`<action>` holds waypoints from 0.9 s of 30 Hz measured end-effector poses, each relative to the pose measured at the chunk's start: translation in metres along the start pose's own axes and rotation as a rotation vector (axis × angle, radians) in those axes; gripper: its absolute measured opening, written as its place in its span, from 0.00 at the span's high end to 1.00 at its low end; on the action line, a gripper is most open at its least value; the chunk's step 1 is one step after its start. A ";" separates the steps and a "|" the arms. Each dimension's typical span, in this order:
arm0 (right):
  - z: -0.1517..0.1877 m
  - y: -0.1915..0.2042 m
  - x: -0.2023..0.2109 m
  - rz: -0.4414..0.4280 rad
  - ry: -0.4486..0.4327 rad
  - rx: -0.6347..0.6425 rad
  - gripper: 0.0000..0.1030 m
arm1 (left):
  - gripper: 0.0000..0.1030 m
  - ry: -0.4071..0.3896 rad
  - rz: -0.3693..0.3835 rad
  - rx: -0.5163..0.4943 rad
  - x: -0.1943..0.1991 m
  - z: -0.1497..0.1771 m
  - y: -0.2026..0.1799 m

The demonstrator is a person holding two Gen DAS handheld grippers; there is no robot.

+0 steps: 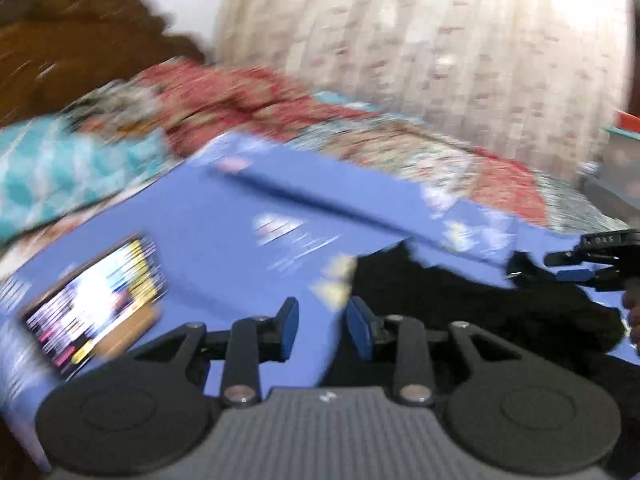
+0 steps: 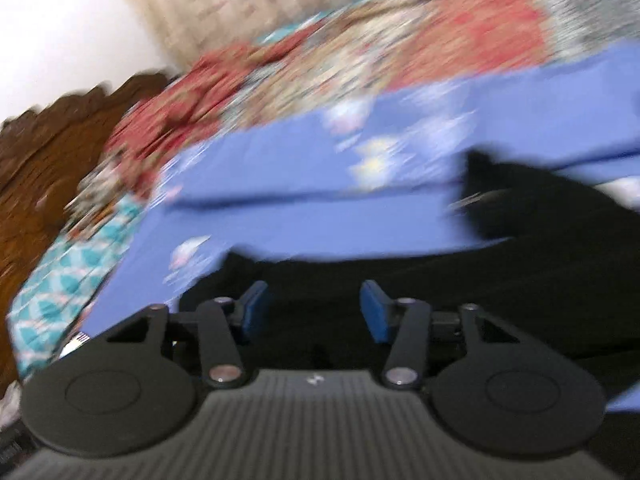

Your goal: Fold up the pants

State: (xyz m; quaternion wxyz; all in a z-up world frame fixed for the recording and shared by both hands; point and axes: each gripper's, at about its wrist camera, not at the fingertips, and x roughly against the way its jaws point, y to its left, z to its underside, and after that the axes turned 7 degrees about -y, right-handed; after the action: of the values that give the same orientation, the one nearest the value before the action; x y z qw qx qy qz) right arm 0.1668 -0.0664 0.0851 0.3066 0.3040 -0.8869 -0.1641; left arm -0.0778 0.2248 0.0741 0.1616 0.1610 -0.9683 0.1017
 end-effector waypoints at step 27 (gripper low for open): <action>-0.076 -0.188 -0.133 0.239 0.150 -0.281 0.33 | 0.66 0.156 0.084 -0.292 -0.167 0.073 -0.119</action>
State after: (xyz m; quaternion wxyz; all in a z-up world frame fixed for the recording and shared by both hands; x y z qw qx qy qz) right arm 0.3816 -0.1329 -0.0061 0.4286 0.1619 -0.8598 -0.2256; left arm 0.0926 0.1427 -0.0339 0.2537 0.0869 -0.9631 -0.0214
